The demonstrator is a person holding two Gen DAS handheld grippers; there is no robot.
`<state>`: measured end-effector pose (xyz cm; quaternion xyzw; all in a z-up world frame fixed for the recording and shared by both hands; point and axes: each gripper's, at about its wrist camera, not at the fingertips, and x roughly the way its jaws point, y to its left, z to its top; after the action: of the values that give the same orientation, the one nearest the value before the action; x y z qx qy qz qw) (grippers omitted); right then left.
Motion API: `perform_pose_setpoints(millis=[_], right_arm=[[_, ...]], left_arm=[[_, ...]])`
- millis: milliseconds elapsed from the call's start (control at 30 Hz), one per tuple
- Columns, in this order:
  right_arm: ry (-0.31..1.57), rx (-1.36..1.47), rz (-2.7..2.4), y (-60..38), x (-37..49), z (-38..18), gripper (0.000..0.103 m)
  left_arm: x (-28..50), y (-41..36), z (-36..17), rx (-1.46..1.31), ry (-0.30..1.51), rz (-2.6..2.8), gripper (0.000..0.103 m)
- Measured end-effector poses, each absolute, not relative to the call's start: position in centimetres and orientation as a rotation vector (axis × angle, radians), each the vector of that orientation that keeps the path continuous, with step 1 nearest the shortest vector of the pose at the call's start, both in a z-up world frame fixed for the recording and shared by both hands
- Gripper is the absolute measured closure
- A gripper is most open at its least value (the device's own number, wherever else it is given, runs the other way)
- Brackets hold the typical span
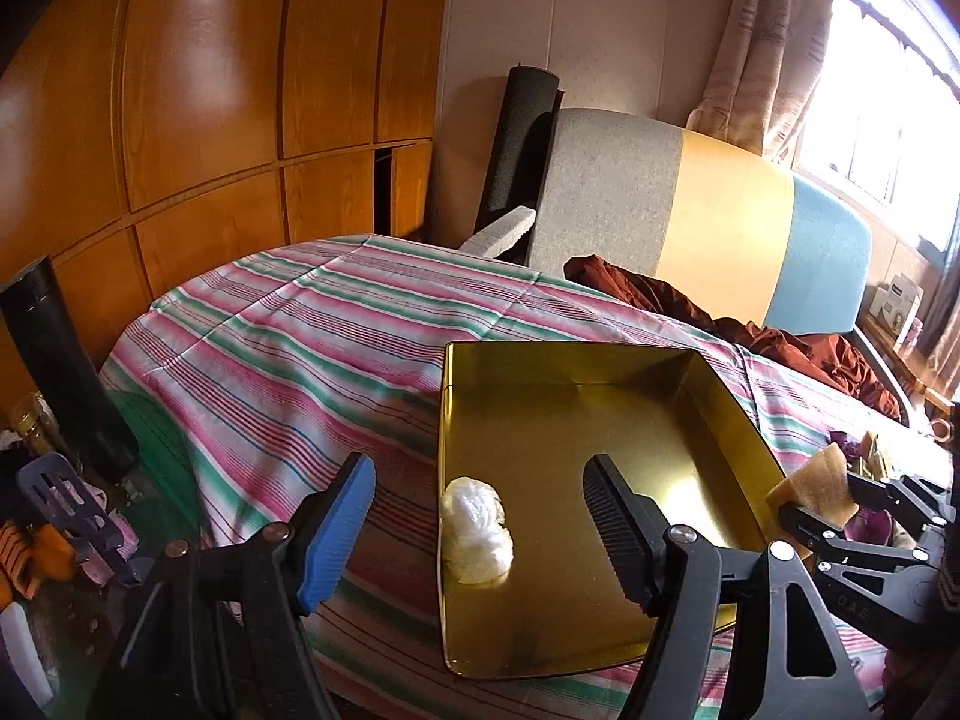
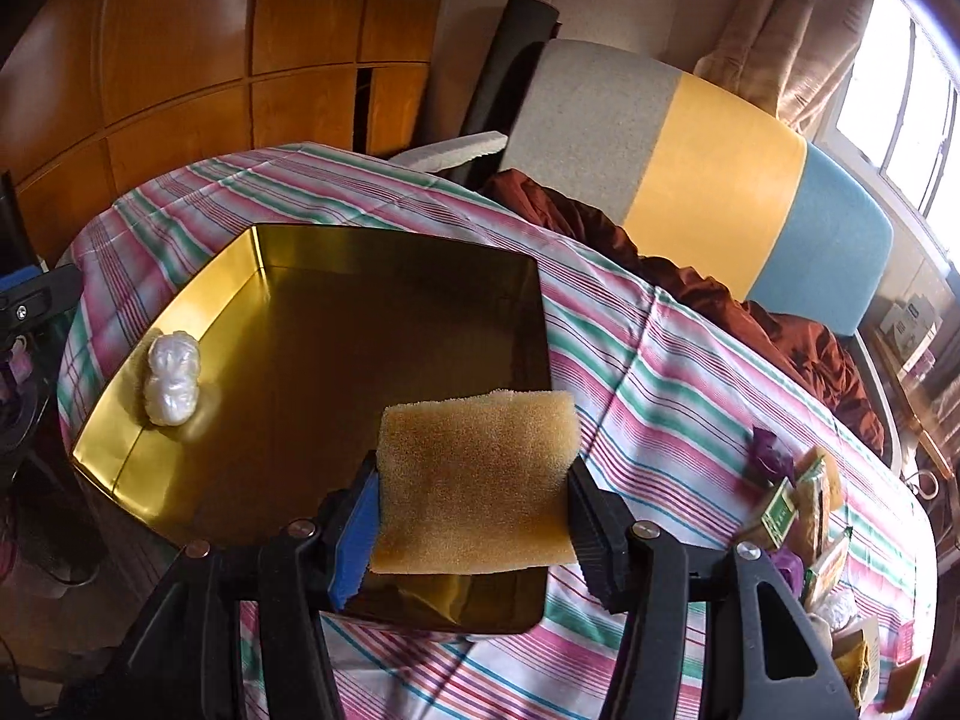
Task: Organize objects
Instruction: 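Lower the yellow sponge into the gold tray and open the right tool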
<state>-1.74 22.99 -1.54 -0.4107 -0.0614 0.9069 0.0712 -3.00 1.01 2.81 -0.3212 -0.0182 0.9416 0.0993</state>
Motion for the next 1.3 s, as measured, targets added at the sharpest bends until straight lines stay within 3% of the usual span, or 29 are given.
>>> perform_pose_setpoints(millis=[733, 800, 867, 1300], right_arm=[[-0.312, -1.306, 2.808, 15.5, -5.9, -3.5, 0.042], [-0.259, -1.329, 2.861, 15.5, -6.0, -3.7, 0.036], [-0.199, -1.365, 2.874, 15.7, -5.9, -3.9, 0.014], [-0.083, -1.216, 2.792, 23.1, -1.0, -1.3, 0.005]], left_arm=[[-3.4, -5.2, 0.8, -1.027, -0.205, 2.843, 0.030], [-3.4, -5.2, 0.7, -1.032, -0.208, 2.840, 0.030], [-3.4, -5.2, 0.7, -1.034, -0.208, 2.834, 0.030], [-2.3, -1.0, 1.2, -1.024, -0.120, 2.732, 0.024]])
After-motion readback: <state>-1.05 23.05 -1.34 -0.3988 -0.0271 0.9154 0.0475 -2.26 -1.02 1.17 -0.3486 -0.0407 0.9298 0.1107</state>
